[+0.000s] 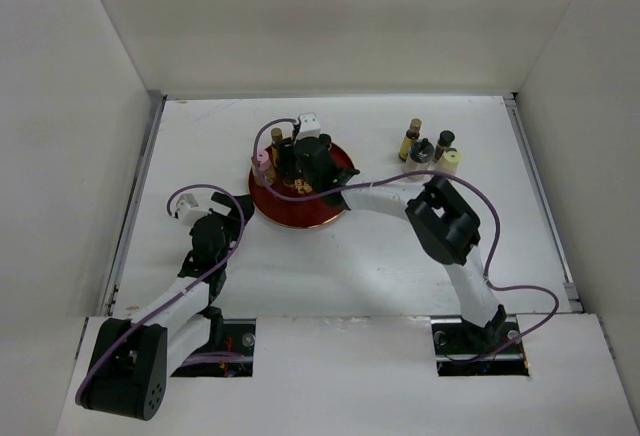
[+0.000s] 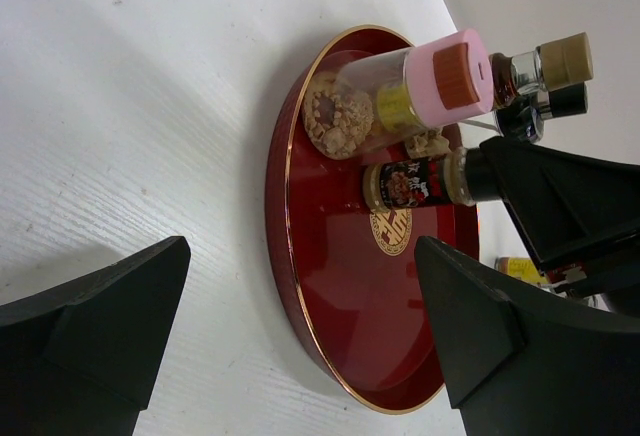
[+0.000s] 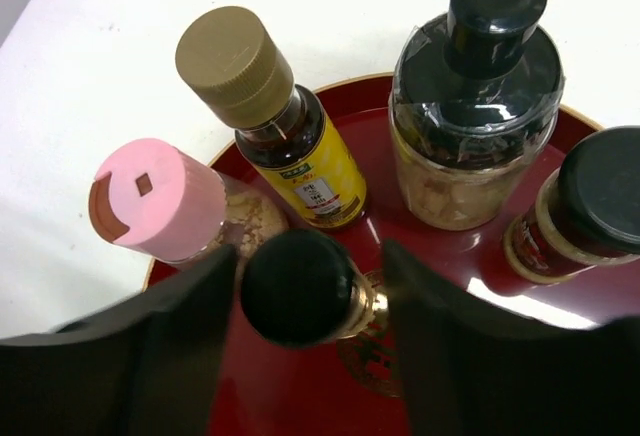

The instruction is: Organize the condiment bottles

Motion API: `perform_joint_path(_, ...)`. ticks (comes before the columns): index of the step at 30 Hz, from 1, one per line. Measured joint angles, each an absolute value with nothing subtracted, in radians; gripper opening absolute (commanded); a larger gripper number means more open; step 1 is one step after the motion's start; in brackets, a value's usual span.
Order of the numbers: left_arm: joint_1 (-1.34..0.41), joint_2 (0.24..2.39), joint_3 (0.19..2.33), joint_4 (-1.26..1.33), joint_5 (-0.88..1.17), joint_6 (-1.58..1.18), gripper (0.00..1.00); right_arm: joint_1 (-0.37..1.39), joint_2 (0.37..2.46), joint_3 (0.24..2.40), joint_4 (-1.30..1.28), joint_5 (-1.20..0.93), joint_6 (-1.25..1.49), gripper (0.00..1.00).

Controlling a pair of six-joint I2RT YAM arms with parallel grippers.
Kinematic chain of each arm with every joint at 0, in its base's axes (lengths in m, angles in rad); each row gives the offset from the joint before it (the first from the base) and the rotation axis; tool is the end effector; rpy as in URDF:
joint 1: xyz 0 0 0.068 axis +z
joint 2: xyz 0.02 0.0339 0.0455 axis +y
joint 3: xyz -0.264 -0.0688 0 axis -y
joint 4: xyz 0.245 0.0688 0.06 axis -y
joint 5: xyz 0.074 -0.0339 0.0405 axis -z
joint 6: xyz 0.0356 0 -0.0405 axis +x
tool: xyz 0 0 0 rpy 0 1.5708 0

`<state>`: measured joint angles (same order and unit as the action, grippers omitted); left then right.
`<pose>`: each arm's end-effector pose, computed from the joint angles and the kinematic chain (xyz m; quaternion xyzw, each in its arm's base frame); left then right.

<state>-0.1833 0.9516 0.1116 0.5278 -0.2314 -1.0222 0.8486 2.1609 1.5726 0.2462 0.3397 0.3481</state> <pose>0.1769 -0.0245 0.1527 -0.3891 0.7058 -0.2546 0.5345 0.3429 0.3713 0.2107 -0.1051 0.8044 0.2059 0.5472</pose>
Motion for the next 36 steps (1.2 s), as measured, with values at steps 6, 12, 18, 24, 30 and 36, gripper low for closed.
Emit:
perform_joint_path(6, -0.178, 0.949, 0.112, 0.528, -0.231, -1.022, 1.0, 0.859, 2.153, 1.56, 0.248, 0.339, 0.352, 0.81)
perform_joint_path(12, -0.177, 0.945, 0.112, 0.528, -0.231, -1.022, 1.0, 0.855, 1.978, 1.394, 0.258, 0.326, 0.355, 0.83)
perform_joint_path(18, -0.177, 0.945, 0.112, 0.527, -0.23, -1.022, 1.0, 0.762, 1.632, 1.13, 0.326, 0.303, 0.358, 0.43)
perform_joint_path(24, -0.177, 0.944, 0.112, 0.527, -0.231, -1.022, 1.0, 0.483, 1.458, 0.955, 0.317, 0.35, 0.371, 0.67)
perform_joint_path(30, -0.177, 0.944, 0.112, 0.527, -0.232, -1.022, 1.0, 0.372, 1.516, 0.939, 0.216, 0.402, 0.331, 0.78)
perform_joint_path(36, -0.176, 0.944, 0.112, 0.527, -0.233, -1.022, 1.0, 0.364, 1.578, 0.949, 0.177, 0.447, 0.301, 0.84)
